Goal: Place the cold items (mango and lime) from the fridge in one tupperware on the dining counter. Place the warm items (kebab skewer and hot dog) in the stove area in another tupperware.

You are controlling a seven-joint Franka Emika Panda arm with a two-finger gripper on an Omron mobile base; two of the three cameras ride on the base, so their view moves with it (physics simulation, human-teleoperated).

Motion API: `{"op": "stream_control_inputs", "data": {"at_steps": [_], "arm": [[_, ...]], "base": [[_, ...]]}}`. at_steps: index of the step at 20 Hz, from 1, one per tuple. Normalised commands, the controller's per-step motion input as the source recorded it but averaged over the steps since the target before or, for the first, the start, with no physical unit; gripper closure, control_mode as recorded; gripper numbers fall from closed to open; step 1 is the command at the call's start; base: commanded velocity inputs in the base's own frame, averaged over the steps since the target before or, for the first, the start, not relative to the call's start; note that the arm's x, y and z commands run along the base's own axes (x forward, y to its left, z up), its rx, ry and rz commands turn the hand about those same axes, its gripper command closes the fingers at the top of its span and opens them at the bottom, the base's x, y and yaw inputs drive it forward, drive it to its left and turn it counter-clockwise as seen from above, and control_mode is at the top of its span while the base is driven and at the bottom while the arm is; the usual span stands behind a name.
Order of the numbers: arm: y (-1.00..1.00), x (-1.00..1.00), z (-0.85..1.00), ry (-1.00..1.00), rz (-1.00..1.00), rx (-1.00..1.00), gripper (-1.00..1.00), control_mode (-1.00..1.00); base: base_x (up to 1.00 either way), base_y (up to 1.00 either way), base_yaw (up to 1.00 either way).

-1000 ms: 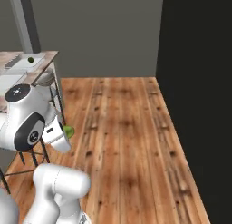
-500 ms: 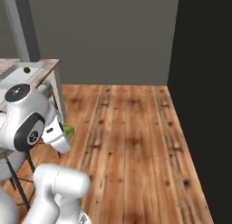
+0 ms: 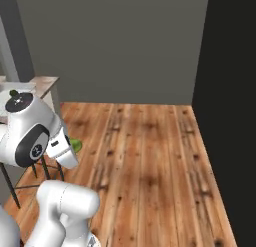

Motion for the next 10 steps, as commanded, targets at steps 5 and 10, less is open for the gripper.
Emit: {"op": "stream_control_inputs", "data": {"at_steps": [5,10], "arm": [[0.0,0.0,0.0,0.0,0.0,0.0,1.0,1.0],[0.0,0.0,0.0,0.0,0.0,0.0,1.0,1.0]], "base": [[1.0,0.0,0.26],[1.0,-0.05,0.45]]}}
